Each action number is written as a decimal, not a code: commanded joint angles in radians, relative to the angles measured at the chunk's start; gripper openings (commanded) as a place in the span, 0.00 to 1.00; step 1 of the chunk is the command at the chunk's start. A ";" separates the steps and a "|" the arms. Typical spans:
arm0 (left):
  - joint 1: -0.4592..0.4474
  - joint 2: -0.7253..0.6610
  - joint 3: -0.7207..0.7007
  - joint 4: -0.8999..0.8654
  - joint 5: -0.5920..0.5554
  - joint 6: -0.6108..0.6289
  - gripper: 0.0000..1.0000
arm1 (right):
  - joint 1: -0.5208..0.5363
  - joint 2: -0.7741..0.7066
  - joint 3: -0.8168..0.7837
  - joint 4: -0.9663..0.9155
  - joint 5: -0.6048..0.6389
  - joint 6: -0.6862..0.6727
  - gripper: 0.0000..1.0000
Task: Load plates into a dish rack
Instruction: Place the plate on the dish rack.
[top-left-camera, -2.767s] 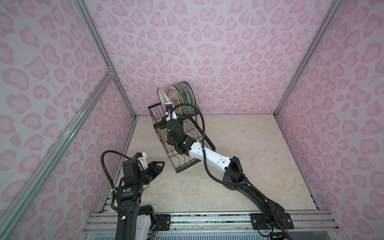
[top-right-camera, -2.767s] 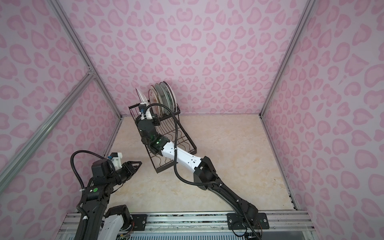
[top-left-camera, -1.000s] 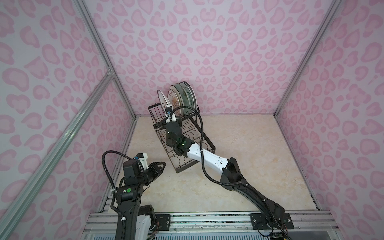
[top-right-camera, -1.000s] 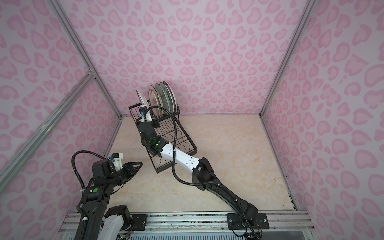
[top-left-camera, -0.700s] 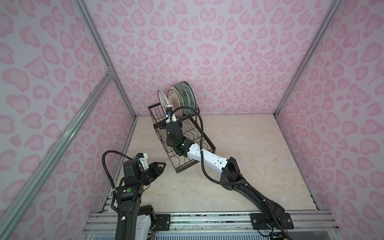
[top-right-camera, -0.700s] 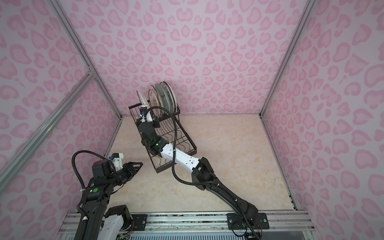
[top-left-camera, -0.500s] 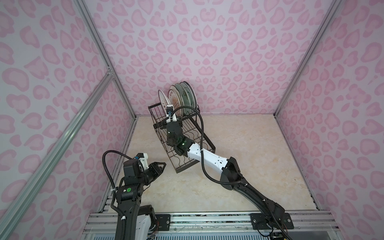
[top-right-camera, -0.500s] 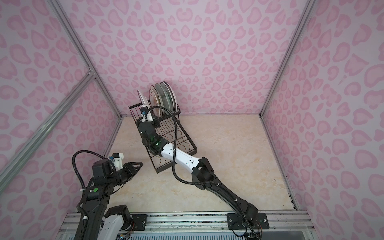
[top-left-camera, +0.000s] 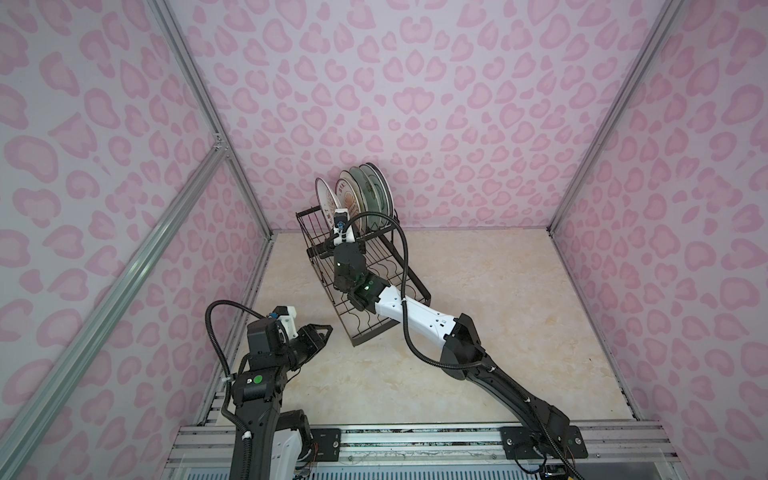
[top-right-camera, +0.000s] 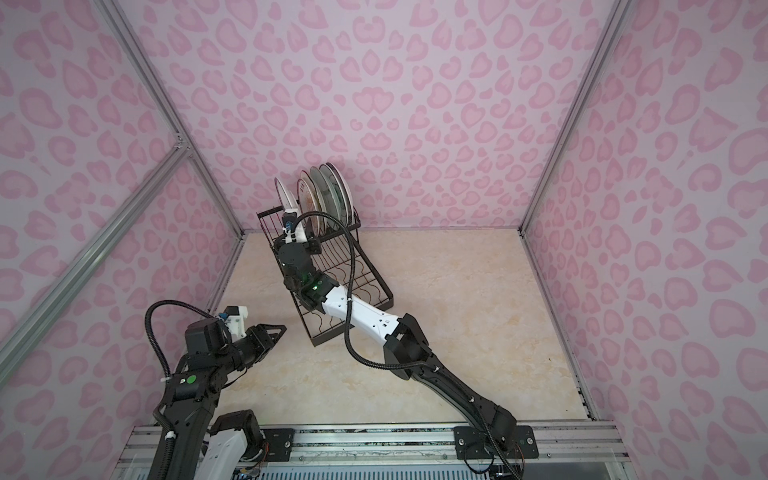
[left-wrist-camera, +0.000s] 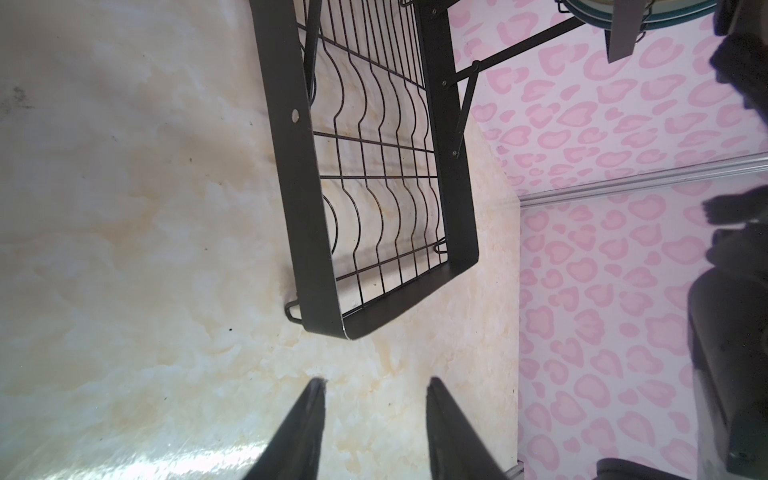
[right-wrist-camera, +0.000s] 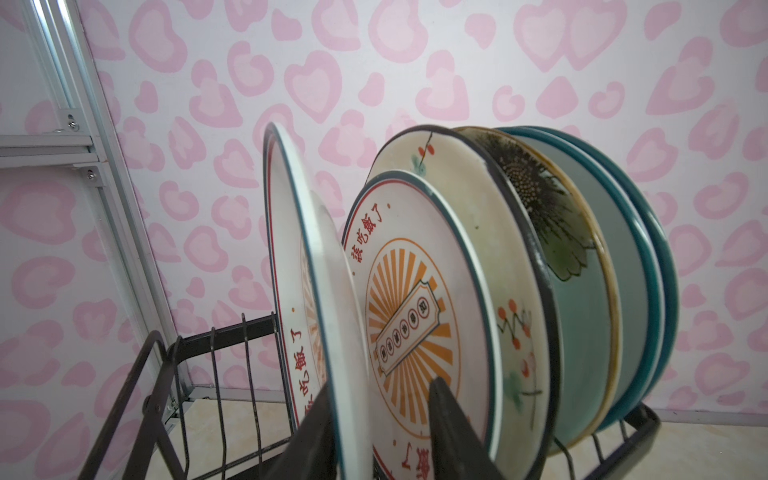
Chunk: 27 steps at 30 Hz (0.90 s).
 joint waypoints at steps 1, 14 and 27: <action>0.000 0.001 0.007 0.007 -0.002 0.015 0.43 | 0.002 0.003 0.004 0.020 -0.009 0.000 0.41; -0.003 0.005 0.012 0.001 -0.009 0.019 0.44 | 0.004 -0.028 -0.001 0.047 -0.053 -0.022 0.59; -0.005 0.013 0.012 -0.005 -0.021 0.029 0.45 | -0.010 -0.093 -0.007 0.016 -0.128 -0.012 0.67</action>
